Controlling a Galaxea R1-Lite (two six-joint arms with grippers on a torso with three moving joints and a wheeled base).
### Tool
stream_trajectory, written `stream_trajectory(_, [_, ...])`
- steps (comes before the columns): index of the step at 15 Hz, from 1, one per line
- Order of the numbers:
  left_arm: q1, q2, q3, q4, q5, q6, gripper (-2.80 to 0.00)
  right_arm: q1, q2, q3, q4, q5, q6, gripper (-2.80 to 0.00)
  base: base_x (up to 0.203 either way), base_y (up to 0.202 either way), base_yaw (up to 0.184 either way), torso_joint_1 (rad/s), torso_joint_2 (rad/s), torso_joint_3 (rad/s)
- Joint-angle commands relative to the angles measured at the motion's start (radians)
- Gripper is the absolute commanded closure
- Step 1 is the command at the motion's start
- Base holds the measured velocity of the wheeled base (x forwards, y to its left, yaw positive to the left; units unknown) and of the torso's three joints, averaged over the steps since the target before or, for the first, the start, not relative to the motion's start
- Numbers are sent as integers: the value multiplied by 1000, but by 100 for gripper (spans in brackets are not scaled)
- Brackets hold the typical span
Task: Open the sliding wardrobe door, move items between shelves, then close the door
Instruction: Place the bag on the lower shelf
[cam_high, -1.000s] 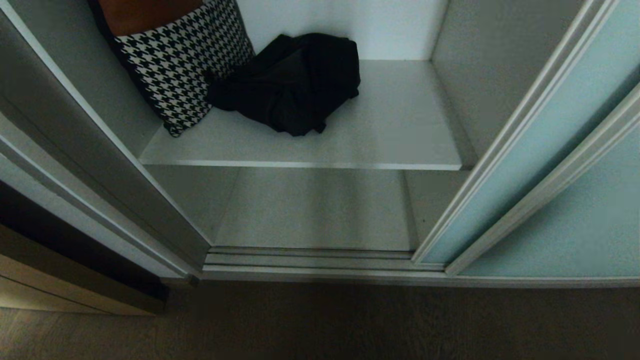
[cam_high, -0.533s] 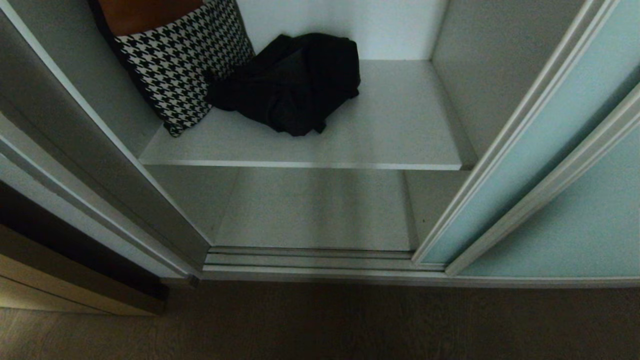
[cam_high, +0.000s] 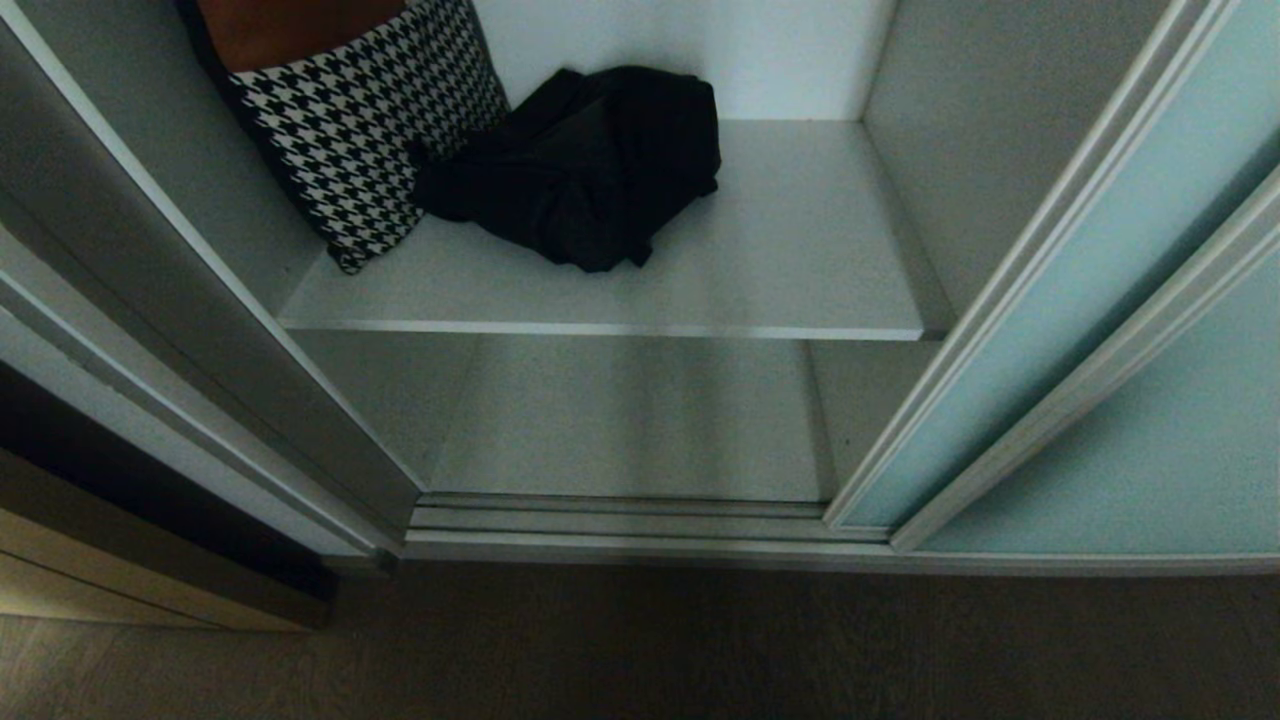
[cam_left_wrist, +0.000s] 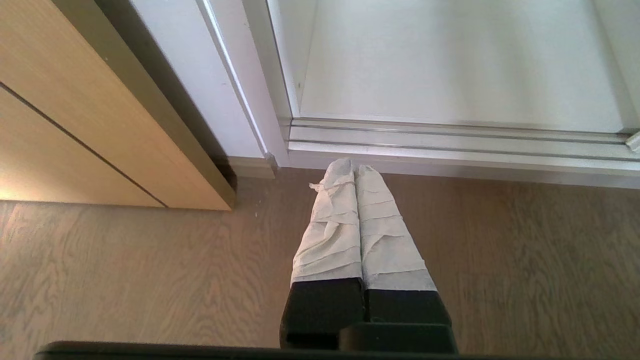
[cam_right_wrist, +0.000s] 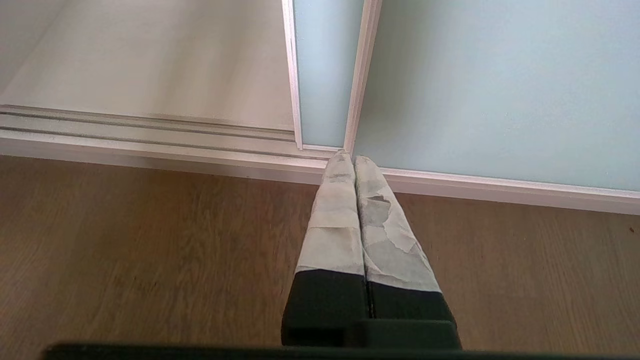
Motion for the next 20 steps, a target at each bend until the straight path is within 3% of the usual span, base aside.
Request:
stream_trajectory(1, [0,1,0,0,0,-2,0,0,-3,1,0,1,0,0,0,0,0,0,0,0])
stream_trajectory(20, [0,1,0,-3,2,-8,0,0,-3,0,0,1,-1,0,0,0,0,0,0,0])
